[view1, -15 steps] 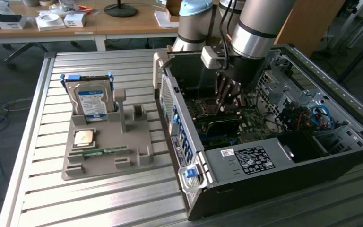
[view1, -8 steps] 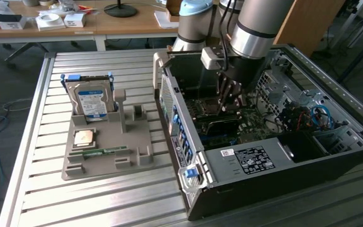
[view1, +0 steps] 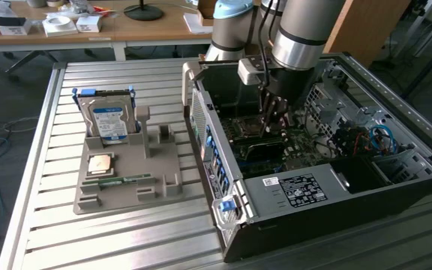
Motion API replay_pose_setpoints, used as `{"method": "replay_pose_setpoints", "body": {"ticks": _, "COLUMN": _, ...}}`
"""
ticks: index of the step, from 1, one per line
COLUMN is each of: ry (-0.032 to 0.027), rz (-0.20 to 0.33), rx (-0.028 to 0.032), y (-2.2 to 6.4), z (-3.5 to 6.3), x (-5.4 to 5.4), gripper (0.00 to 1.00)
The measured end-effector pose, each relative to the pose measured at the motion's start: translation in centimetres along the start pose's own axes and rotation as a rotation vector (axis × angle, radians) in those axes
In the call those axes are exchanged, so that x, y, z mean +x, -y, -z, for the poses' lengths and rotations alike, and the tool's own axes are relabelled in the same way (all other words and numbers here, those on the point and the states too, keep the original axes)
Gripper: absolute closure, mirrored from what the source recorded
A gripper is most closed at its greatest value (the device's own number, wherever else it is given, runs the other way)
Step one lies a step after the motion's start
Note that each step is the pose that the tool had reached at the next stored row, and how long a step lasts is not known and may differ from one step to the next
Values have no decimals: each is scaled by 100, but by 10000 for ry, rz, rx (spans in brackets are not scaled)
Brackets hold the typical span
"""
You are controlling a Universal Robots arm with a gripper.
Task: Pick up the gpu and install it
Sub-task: 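Press down on the gpu until it lock into place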
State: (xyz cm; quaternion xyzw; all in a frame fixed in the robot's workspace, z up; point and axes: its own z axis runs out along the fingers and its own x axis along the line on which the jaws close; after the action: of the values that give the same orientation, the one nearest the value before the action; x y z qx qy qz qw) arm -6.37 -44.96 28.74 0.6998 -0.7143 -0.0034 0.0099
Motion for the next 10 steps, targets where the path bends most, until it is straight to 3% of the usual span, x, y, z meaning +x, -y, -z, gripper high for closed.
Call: {"method": "replay_pose_setpoints", "body": {"ticks": 10, "ry": 7, "rz": 0, "rx": 90, "y": -12, "z": -47, "x": 0, "gripper": 89}}
